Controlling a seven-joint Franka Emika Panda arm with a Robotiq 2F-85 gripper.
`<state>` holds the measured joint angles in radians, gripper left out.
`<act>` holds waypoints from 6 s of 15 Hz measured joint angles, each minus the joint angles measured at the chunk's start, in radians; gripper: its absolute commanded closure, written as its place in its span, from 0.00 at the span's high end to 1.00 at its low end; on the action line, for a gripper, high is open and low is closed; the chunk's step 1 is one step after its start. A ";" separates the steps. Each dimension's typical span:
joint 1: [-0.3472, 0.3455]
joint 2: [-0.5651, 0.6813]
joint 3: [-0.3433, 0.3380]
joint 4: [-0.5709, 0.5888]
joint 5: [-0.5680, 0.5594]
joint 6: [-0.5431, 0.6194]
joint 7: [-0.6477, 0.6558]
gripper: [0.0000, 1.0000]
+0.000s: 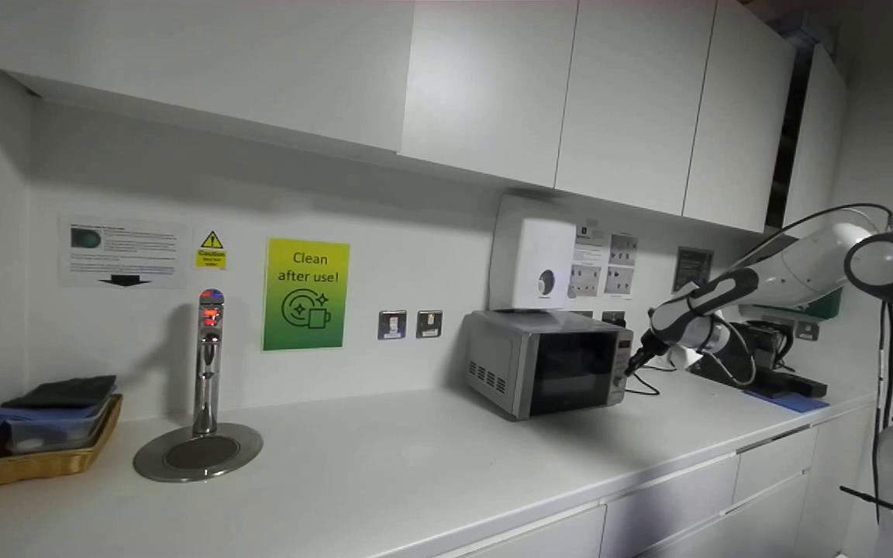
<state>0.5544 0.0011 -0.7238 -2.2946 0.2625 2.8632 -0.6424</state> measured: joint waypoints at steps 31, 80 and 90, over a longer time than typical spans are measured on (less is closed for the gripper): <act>-0.555 -0.257 0.503 -0.038 -0.231 -0.311 0.149 0.01; -0.555 -0.257 0.503 -0.038 -0.231 -0.311 0.149 0.01; -0.555 -0.257 0.503 -0.038 -0.231 -0.311 0.149 0.01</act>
<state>-0.0007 -0.2554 -0.2203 -2.3322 0.0310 2.5522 -0.4934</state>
